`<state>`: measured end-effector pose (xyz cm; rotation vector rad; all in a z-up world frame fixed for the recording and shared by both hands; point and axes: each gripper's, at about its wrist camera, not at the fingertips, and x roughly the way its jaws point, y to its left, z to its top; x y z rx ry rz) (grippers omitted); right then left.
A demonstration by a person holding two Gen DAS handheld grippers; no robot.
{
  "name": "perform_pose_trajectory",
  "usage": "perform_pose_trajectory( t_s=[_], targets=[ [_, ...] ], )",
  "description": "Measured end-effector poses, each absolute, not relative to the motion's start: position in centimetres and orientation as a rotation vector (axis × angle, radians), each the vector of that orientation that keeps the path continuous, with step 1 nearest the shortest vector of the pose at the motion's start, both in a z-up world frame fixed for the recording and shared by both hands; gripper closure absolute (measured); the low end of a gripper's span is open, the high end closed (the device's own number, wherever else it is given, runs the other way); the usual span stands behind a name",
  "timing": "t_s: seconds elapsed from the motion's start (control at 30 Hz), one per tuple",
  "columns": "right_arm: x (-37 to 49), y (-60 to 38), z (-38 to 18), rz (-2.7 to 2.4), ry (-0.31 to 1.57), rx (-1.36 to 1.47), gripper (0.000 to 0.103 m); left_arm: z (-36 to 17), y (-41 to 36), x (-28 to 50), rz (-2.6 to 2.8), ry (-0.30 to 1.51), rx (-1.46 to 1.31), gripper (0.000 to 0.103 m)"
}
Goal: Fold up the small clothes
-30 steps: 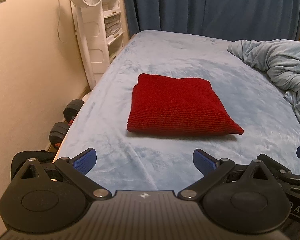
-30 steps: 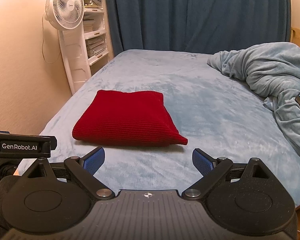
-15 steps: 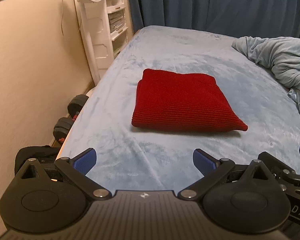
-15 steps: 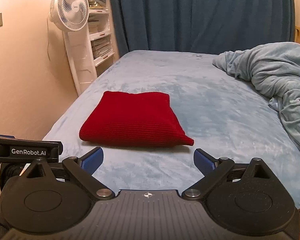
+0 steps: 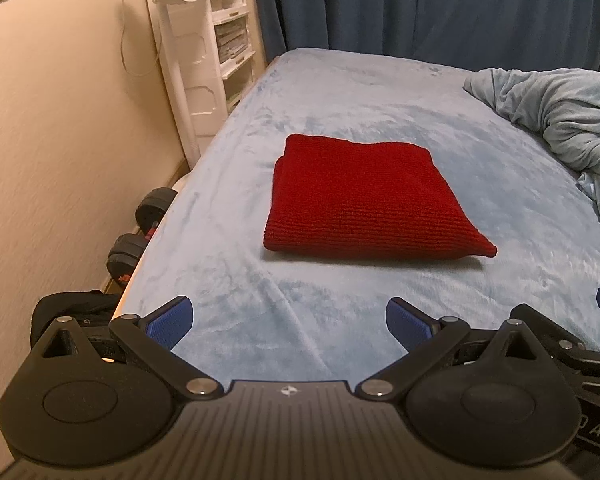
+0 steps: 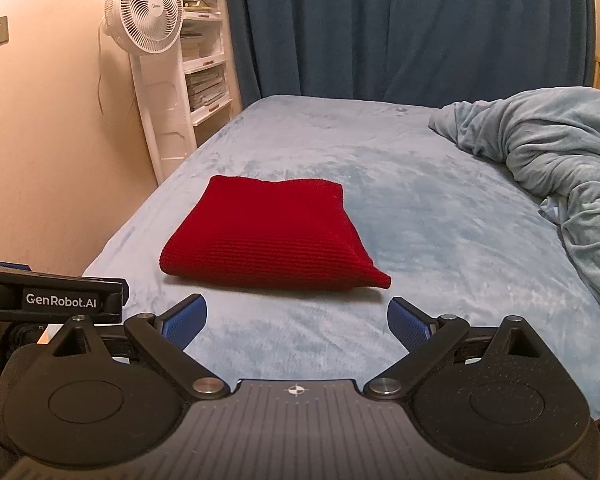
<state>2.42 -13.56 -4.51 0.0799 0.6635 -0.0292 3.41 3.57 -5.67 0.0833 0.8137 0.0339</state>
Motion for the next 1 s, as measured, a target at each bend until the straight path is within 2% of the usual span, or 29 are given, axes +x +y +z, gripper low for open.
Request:
perform_pose_trajectory(
  t_s=[1.0],
  targets=[
    [2.41,-13.69,-4.57,-0.022,0.666,0.075,0.006,-5.84,3.41,3.28,0.033,0.816,0.097,0.000]
  ],
)
